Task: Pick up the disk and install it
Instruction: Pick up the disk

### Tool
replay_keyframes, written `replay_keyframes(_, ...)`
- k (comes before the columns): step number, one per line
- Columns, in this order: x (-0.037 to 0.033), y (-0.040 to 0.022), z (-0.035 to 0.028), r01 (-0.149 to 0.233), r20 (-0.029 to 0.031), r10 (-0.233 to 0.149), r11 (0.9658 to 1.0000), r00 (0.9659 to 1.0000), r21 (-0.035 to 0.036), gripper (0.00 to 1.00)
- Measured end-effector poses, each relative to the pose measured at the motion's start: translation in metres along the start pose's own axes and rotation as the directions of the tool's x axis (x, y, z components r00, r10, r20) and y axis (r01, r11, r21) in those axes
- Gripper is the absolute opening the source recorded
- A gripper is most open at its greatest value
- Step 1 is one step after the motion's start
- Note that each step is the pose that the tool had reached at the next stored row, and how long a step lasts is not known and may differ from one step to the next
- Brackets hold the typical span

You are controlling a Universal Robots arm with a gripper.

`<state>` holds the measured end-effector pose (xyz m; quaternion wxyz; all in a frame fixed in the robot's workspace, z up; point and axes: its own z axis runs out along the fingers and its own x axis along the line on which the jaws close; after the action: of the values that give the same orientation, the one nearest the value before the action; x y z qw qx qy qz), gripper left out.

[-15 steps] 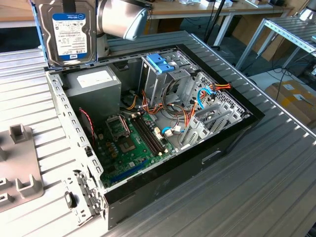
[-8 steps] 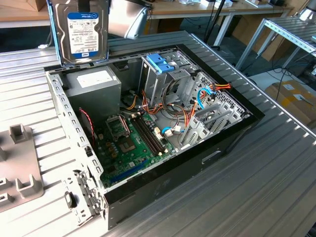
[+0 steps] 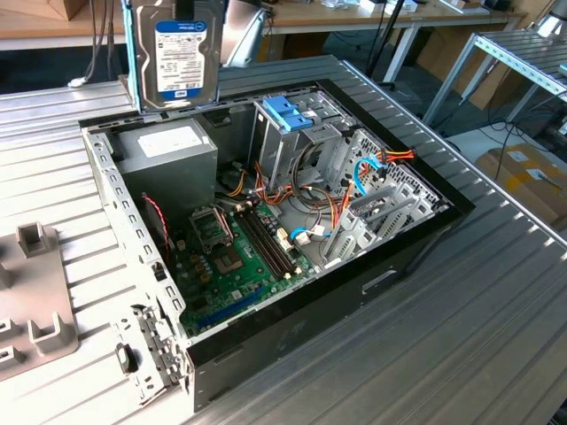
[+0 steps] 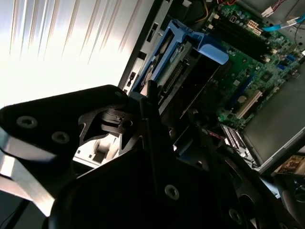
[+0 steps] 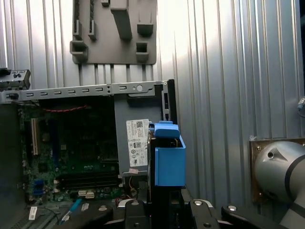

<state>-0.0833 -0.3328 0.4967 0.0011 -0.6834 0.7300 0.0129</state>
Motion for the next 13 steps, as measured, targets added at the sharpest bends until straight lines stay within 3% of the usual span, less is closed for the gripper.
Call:
replay_keyframes(10,-0.0029,-0.0433,-0.0007,0.000,0.0000,0.000,1.0000,1.0000,0.0000,0.35)
replay_keyframes(13,-0.0039,-0.0595,-0.0010,0.000,-0.0002,0.000,1.0000,1.0000,0.0000,0.35)
